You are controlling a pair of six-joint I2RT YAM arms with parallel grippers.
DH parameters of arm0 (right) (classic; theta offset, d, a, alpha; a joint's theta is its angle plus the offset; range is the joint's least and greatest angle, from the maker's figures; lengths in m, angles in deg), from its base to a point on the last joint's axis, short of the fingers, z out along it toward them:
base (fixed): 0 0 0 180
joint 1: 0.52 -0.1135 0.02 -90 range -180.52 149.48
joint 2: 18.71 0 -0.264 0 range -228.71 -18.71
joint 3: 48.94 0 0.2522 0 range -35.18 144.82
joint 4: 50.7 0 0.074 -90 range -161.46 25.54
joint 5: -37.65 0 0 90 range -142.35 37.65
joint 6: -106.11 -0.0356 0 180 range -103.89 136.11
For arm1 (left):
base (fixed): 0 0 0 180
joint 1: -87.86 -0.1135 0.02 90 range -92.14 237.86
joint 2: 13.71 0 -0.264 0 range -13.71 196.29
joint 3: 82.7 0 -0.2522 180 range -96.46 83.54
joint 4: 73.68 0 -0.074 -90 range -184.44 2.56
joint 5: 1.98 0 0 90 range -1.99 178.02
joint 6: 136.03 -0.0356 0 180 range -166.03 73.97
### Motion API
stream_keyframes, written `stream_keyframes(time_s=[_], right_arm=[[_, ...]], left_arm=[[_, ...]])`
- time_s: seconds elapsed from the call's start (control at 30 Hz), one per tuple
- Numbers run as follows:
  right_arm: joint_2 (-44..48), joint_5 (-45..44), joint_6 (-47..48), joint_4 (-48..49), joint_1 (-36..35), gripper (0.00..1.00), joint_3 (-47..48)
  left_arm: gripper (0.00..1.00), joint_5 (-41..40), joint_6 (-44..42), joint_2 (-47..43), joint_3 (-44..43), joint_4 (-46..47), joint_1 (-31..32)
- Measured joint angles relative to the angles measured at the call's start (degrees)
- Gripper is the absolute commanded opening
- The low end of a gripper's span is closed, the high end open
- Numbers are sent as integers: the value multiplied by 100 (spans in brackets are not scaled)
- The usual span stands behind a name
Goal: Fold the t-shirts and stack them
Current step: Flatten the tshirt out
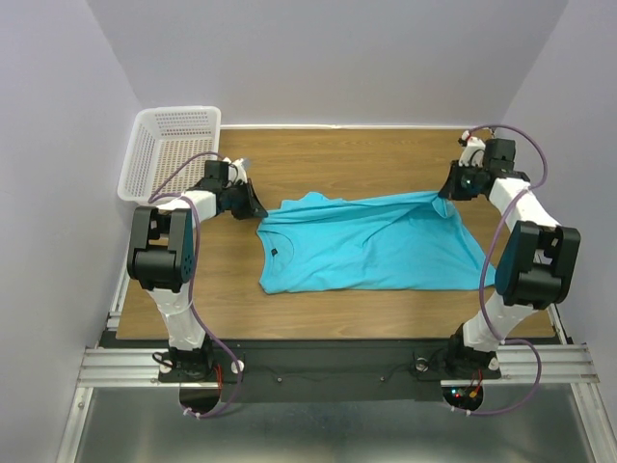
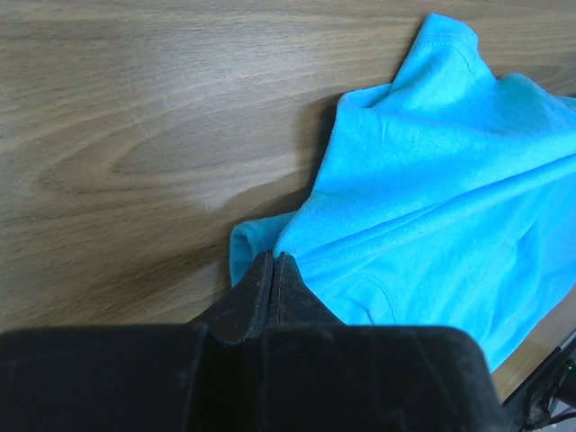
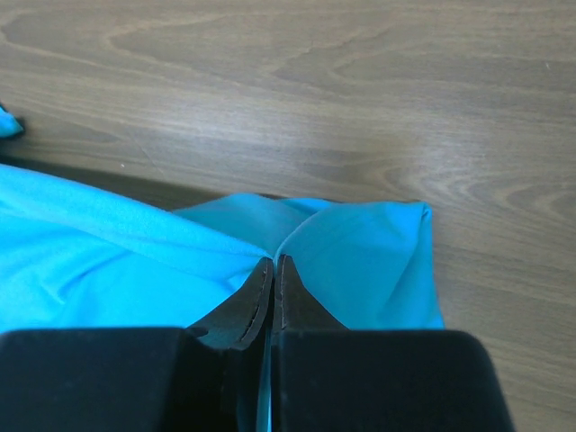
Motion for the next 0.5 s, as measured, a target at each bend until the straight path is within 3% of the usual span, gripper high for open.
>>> stream_keyframes(time_s=[0.07,0.23,0.43,0.5], right_arm=[[0,74,138,4,2,1,-103],[-11,114,409,-26,22,17,-299],[-28,105,573,-4,57,24,-310],[-39,109,592,-4,68,21,-310]], left_arm=[[0,63,2,0,-7,22,0],[0,120,26,0,-55,35,0],[0,-72,20,0,-57,-13,-13],[0,-127,17,0,-33,-22,-24]])
